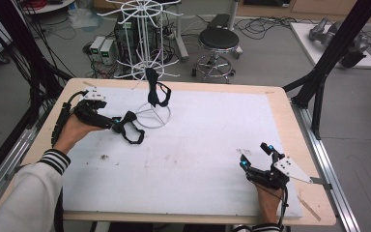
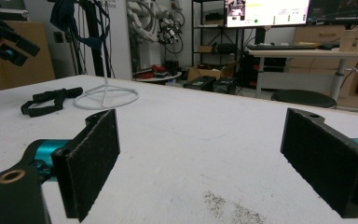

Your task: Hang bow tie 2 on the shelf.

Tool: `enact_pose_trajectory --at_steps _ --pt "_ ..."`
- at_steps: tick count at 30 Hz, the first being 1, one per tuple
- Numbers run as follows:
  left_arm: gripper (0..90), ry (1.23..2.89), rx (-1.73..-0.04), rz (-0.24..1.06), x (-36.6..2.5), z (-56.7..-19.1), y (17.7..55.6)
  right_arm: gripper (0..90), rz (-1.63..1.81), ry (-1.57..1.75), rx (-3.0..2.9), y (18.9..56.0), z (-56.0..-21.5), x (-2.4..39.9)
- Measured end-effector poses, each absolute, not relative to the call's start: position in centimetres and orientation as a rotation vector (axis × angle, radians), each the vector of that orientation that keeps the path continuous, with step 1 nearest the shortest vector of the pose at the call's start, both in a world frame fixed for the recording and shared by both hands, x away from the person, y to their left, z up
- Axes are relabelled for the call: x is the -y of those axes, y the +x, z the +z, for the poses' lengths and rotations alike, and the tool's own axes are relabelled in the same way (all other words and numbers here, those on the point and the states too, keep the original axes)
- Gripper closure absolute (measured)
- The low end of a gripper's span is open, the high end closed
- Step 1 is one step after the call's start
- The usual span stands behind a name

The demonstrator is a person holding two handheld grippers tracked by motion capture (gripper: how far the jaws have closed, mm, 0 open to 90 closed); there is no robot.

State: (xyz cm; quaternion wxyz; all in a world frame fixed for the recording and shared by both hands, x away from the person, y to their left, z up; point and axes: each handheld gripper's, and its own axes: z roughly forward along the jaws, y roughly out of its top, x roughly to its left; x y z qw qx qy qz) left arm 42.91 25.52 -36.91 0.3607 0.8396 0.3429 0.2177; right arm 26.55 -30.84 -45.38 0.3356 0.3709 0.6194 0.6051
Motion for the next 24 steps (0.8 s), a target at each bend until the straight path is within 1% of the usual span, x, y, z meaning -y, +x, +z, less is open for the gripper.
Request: enact_pose_trajectory --at_steps 9,18,22,24 --pt "13.6 2.203 -0.907 0.522 -25.2 -38.3 44.1 11.1 1.578 0.979 -1.619 26.5 -45.4 30.8" --pt "13.7 2.243 -0.972 0.491 -25.0 -39.3 45.2 11.1 1.575 0.977 -1.619 26.5 -45.4 30.8" --pt "13.7 2.287 -1.006 0.454 -24.7 -39.6 45.6 11.1 1.575 0.979 -1.619 26.5 -45.4 30.8" --pt "13.7 2.304 -1.007 0.456 -24.4 -39.7 45.8 11.1 1.577 0.977 -1.619 26.5 -45.4 30.8"
